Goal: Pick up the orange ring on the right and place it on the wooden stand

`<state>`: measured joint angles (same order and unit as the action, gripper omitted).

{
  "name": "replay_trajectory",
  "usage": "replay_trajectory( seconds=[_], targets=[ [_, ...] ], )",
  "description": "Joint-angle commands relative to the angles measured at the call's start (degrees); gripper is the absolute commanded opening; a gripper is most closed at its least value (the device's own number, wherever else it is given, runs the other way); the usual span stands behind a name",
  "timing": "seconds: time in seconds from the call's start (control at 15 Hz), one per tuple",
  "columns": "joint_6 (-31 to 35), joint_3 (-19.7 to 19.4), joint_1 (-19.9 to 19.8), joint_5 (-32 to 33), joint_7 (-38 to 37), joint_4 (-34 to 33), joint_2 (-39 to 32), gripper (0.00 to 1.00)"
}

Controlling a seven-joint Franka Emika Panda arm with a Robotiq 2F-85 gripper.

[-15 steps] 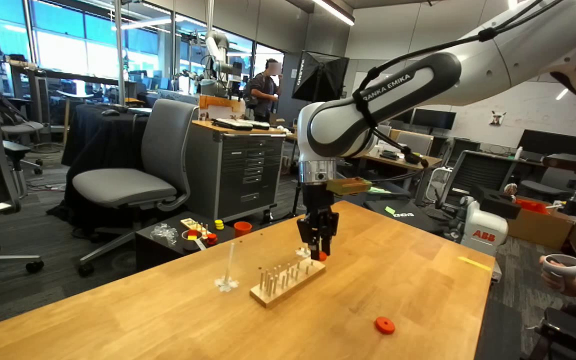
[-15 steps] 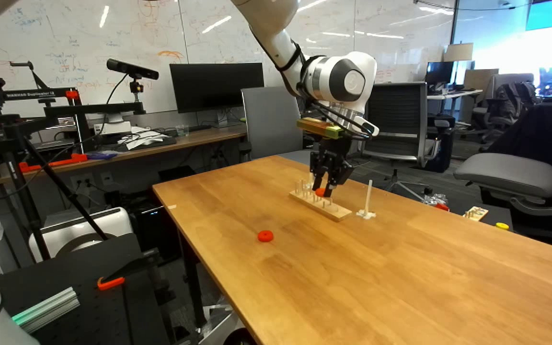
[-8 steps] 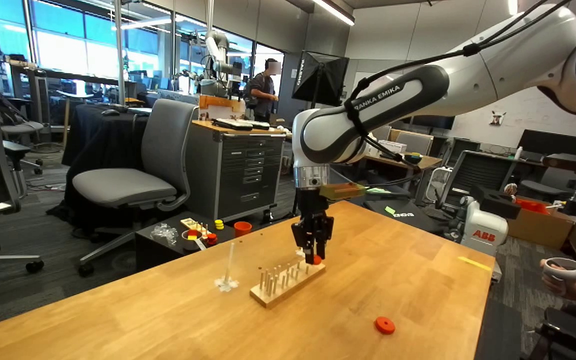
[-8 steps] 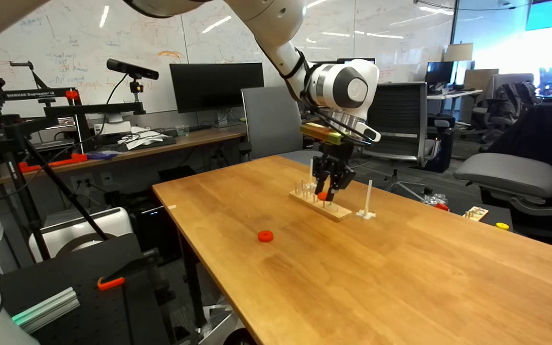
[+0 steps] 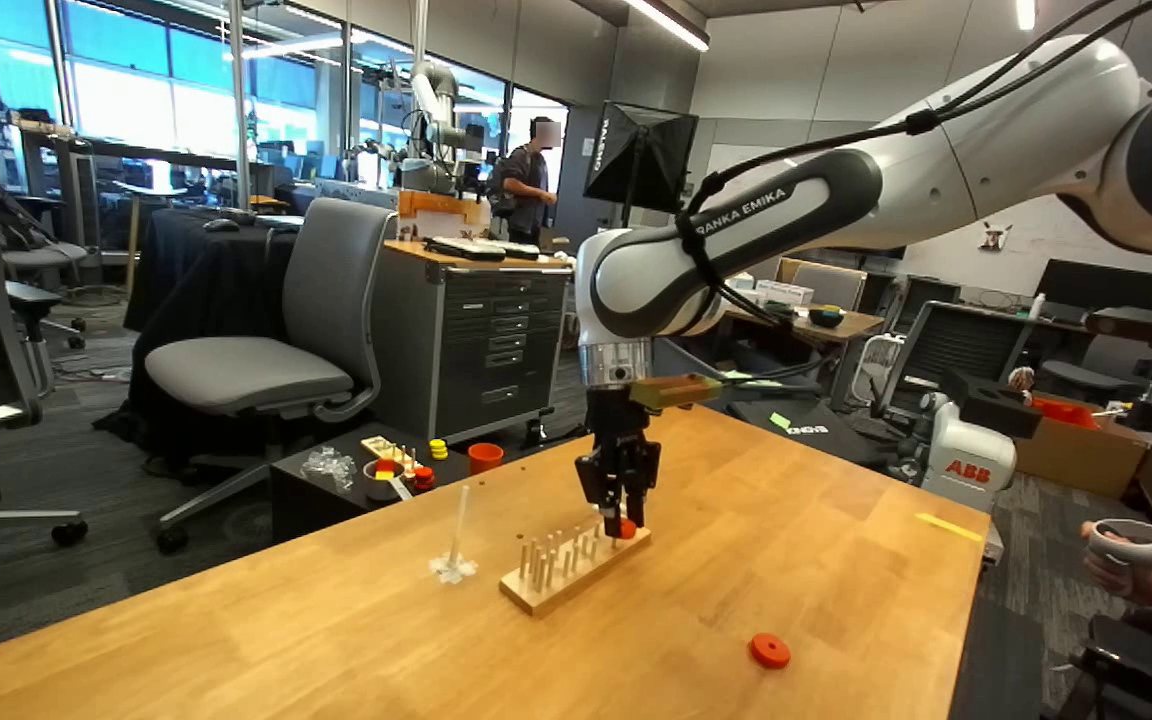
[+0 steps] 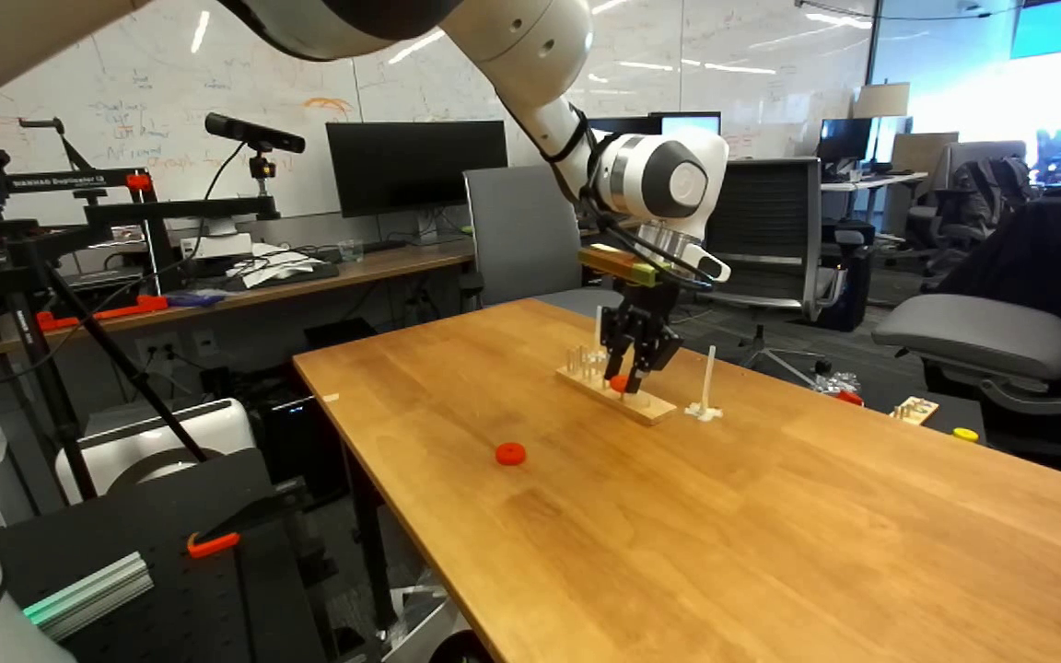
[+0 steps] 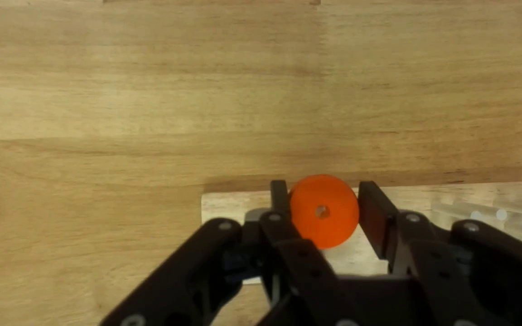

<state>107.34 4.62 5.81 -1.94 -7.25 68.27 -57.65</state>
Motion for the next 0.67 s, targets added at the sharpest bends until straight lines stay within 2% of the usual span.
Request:
replay_trajectory(
  seconds=[0.0,0.6],
  targets=[
    [-2.6,-0.4,0.9,-0.9,-0.5,-4.3,-2.1,0.18],
    [-3.6,-0.5,1.2,-1.0,-0.7,-6.9,-3.7,0.18]
  ],
)
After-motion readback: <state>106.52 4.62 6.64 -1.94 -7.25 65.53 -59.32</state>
